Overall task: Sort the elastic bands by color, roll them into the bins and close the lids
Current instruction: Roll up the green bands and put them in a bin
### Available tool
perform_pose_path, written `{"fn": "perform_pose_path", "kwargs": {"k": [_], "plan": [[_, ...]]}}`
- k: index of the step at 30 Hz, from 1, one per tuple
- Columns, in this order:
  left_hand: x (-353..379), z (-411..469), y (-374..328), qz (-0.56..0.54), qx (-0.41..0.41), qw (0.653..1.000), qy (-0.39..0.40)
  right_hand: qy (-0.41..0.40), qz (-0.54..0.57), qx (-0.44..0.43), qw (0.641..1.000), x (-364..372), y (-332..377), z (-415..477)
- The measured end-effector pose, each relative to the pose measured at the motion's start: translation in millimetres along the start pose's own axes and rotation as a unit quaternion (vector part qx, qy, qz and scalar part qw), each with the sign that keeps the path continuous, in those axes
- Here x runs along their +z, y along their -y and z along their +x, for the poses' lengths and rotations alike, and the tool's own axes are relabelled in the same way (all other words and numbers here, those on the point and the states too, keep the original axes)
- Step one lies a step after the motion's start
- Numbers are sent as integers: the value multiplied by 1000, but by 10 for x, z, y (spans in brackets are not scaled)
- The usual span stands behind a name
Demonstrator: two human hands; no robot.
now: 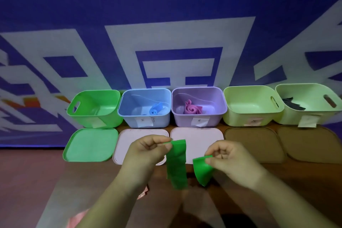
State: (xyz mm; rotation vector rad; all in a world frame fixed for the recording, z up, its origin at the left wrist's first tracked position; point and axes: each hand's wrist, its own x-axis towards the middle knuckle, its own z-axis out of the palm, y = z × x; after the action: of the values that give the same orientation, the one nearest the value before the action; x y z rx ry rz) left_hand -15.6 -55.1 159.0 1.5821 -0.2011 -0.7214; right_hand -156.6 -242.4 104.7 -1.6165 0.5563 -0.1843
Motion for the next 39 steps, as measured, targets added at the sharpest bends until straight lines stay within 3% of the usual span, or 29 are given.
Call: {"fn": "perform_pose_path", "kwargs": {"k": [5, 9, 17, 29, 39], "plan": [[-350, -113, -247, -4, 33, 999, -5, 12, 9, -36, 999, 408, 477, -35], [-658, -186, -365, -47, 40, 998, -17, 17, -90, -96, 991, 757, 783, -57], [-1182, -167, -523, -33, 86, 995, -25, 27, -266, -288, 920, 1275, 1355, -121], [-1521, -202, -744, -123, 76, 988, 60, -42, -131, -340, 930, 1797, 1560, 14], [-1617, -119, -703, -122, 72, 988, 57, -117, -122, -331, 928, 1993, 1569, 51]]}}
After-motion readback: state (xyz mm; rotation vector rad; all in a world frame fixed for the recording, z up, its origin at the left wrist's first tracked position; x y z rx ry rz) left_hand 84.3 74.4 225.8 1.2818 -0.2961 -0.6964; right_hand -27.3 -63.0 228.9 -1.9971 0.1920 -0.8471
